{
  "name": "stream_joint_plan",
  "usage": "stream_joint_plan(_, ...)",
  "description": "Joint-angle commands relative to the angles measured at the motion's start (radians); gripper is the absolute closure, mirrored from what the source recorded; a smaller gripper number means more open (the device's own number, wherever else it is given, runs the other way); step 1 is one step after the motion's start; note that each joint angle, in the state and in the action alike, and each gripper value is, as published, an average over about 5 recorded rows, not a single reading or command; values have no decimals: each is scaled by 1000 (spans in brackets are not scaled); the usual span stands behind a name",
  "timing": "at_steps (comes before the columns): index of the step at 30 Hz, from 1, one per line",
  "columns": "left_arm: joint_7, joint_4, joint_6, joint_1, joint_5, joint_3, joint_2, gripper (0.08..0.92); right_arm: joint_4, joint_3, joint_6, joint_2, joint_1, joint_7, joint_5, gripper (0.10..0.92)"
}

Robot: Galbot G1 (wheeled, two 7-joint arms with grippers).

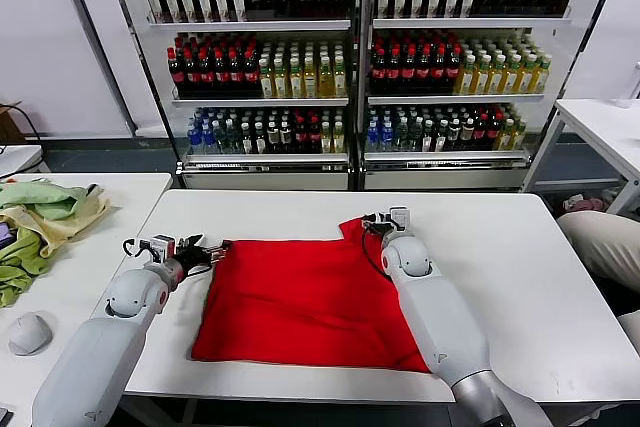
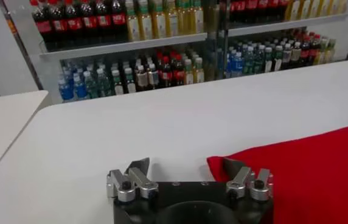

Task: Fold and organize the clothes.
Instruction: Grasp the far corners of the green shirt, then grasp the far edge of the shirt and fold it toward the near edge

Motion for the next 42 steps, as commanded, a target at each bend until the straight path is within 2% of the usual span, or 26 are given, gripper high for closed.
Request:
stream_joint_plan(1,53,21,-2,-4,7,-2,-1,337,-34,1,-1,13,4,3,6,385)
stream_joint_plan(14,107,21,-19,18,4,-9,-8,710,-7,0,26,3,-12,-14,-6,758)
stream_joint_plan(17,107,22,-33,16,-3,-11,-10,796,80,-6,25,-17,-36,-12,-10,844)
stream_joint_plan(19,105,13,-47,19,-18,-15,-8,855,191,-12,7,-47,-69,0,17,884)
stream_joint_plan(22,93,-36,-61,38,-62,-29,8,909,383,-17,-47,-105,-142,29,95,902)
stream_joint_plan(28,71,-174,-55,141,-173,-72,62,917,661,6,-97,-203,-295,70,160,902)
stream_joint_plan(34,68,-307,-60,256,-221,-123,90,917,833,46,-97,-245,-447,80,168,902)
stream_joint_plan(42,56,-347,-93,356,-216,-155,99,917,954,84,-96,-273,-608,74,111,902)
